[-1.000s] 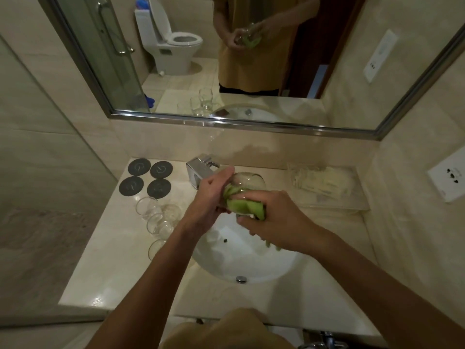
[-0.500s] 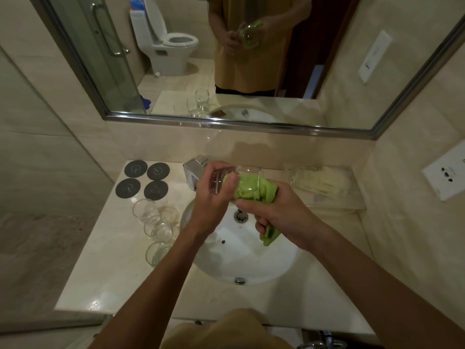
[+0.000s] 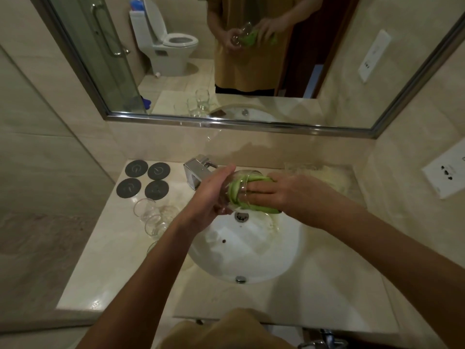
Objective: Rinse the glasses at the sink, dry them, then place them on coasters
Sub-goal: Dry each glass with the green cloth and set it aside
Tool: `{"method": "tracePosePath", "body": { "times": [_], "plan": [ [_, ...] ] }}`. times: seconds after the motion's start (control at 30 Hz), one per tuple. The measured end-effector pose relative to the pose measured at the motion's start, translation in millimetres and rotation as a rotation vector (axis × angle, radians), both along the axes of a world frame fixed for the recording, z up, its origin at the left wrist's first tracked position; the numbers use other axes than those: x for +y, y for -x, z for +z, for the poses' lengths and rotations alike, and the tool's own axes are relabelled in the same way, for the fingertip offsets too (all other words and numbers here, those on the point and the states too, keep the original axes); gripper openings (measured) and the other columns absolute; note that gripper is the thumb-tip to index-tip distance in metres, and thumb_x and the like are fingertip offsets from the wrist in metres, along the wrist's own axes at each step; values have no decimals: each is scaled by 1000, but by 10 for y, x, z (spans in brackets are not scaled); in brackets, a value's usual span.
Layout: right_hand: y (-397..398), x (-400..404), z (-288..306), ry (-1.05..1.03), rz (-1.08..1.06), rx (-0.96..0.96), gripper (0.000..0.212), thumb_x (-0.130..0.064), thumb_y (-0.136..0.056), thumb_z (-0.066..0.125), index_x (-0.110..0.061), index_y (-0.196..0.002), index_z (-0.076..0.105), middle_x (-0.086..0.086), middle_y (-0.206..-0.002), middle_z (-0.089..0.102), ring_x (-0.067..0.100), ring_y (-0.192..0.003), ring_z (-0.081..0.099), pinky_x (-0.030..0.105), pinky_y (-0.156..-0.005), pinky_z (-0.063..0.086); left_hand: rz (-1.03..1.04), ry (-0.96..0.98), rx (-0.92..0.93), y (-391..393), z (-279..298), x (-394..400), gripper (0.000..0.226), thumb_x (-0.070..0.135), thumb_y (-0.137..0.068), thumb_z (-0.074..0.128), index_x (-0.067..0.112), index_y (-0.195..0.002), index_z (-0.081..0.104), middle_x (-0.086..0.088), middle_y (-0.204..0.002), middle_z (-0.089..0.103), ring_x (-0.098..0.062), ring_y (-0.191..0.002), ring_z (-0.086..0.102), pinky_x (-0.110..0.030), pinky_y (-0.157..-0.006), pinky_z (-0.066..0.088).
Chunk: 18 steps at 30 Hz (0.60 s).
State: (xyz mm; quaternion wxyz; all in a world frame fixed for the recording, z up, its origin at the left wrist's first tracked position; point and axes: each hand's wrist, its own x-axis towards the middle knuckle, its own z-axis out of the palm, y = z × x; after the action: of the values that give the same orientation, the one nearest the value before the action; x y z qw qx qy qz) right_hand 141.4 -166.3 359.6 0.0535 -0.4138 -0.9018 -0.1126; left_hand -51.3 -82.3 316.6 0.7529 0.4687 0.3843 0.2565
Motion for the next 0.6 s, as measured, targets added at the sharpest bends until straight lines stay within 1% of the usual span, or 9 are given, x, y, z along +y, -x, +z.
{"method": "tracePosePath", "body": {
  "times": [0.1,0.17,0.23,0.3,0.33,0.37,0.43,0.5,0.6],
  "plan": [
    [-77,46,-41,-69,132,-168,78,7,-70,78,-20,-137,47,2,-135,58,33,-83,61,42,-59,55,-163,116,113,59,78,4,42,52,-96,52,11,-90,63,-4,-56,58,-12,-37,51,-17,-36,32],
    [-89,39,-98,-95,133,-155,78,6,-73,72,-20,-138,39,2,-139,55,35,-90,62,45,-63,56,-207,157,113,72,92,13,43,52,-95,53,11,-96,64,-6,-59,60,-13,-36,53,-17,-35,32],
    [-47,-6,-214,-85,32,-40,75,6,-72,71,-22,-137,45,-1,-137,58,32,-87,65,42,-59,57,-181,134,106,51,60,34,43,54,-94,54,12,-90,66,-4,-58,60,-13,-37,51,-17,-37,31],
    [105,-89,-346,63,-144,217,64,-2,-78,73,-26,-135,55,-4,-135,62,27,-91,69,41,-65,60,-99,68,142,12,11,54,42,56,-92,55,17,-86,69,-2,-61,62,-13,-45,54,-19,-42,36],
    [201,-145,-371,212,-241,409,54,-8,-84,72,-26,-133,59,-3,-131,65,22,-93,71,41,-72,61,-61,31,152,-5,-9,59,41,57,-92,57,19,-86,70,-1,-65,64,-14,-50,57,-19,-44,39],
    [292,-196,-368,399,-342,638,44,-13,-89,70,-25,-131,63,-1,-121,70,17,-89,72,39,-75,61,-37,-15,151,-16,-36,62,41,58,-91,58,19,-85,70,-2,-68,65,-15,-53,57,-20,-47,41],
    [399,-302,-309,738,-480,1058,28,-11,-93,67,-17,-121,67,2,-93,74,13,-73,73,34,-67,60,-30,-110,148,-30,-95,59,43,58,-90,59,16,-82,69,-3,-68,62,-16,-55,55,-24,-51,41],
    [369,-368,-236,820,-504,1297,24,-4,-94,65,-11,-117,66,5,-78,72,16,-67,71,29,-61,56,-17,-150,127,-38,-135,60,47,56,-92,58,11,-83,69,-4,-68,61,-18,-57,54,-26,-54,41],
    [196,-440,-241,672,-630,1694,21,-3,-93,63,-7,-113,67,10,-73,70,19,-65,66,31,-60,52,33,-173,46,-66,-193,97,52,48,-98,55,-3,-102,65,-9,-78,66,-19,-60,56,-27,-52,40]
  ]
}}
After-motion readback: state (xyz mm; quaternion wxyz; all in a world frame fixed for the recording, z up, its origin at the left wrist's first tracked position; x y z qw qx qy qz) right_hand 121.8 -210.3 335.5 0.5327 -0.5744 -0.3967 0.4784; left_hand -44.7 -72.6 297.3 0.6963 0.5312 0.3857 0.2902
